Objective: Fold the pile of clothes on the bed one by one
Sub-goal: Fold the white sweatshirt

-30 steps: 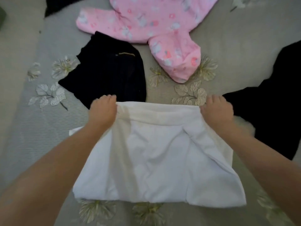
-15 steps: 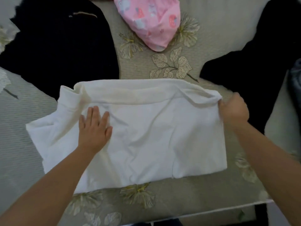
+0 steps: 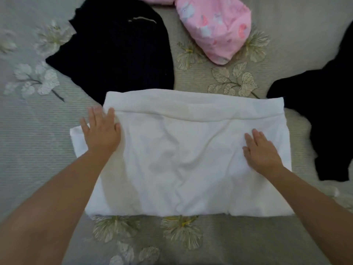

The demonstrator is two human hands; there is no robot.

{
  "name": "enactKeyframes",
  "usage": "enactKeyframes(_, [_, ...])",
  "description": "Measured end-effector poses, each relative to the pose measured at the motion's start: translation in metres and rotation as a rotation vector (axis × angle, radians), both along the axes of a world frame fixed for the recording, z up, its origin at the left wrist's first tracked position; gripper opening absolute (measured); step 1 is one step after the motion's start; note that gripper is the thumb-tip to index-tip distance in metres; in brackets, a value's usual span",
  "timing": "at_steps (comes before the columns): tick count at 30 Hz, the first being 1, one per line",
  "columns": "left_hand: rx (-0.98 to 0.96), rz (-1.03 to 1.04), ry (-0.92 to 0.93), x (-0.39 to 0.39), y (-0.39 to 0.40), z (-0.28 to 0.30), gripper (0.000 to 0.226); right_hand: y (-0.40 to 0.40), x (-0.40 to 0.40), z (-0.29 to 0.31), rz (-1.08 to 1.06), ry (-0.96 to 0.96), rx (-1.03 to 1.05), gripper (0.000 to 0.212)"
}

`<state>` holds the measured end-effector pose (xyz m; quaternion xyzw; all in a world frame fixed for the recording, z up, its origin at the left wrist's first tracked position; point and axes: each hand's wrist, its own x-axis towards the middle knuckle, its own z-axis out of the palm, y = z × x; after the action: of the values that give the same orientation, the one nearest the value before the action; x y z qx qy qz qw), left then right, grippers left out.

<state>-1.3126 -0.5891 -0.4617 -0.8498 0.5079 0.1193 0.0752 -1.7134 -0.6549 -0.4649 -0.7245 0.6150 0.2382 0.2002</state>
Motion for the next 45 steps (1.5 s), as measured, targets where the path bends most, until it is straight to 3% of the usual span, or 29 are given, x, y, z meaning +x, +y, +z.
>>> enactKeyframes(2, [0.055,0.118,-0.004,0.022,0.007,0.001,0.053,0.015,0.012,0.003,-0.010,-0.065,-0.059,0.050])
enactKeyframes(6, [0.002,0.055,0.120,0.011,0.040,0.004,0.056,0.063,0.060,0.008,0.101,-0.256,-0.178,0.061])
enactKeyframes(10, [-0.038,0.293,0.169,-0.023,0.097,0.006,0.053,0.110,0.102,0.008,0.250,-0.205,-0.180,0.062])
enactKeyframes(13, [-0.102,0.460,0.209,-0.029,0.122,0.003,0.037,0.130,0.106,0.001,0.340,-0.146,-0.117,0.071])
enactKeyframes(21, [-0.052,0.279,0.189,0.012,0.127,-0.009,0.029,0.128,0.057,-0.008,0.290,-0.168,-0.178,0.066])
enactKeyframes(24, [-0.155,0.411,0.243,0.007,0.132,-0.011,0.033,0.132,0.039,-0.003,0.135,-0.194,-0.276,0.062])
enactKeyframes(29, [-0.321,0.769,0.271,-0.036,0.180,0.001,0.036,0.162,0.002,0.018,-0.330,-0.103,-0.326,0.070])
enactKeyframes(34, [-0.321,0.931,0.330,-0.052,0.192,0.014,0.039,0.179,-0.015,0.018,-0.975,-0.060,-0.371,0.058])
enactKeyframes(36, [-0.229,0.888,0.306,-0.044,0.191,0.017,0.033,0.171,-0.017,0.017,-1.270,-0.124,-0.367,0.048])
enactKeyframes(38, [-0.092,0.773,0.248,-0.032,0.191,0.022,0.028,0.162,-0.019,0.017,-1.403,-0.186,-0.305,0.046])
enactKeyframes(45, [0.336,0.257,-0.034,-0.019,0.187,0.027,0.033,0.147,-0.041,0.009,-1.354,-0.144,-0.197,0.044])
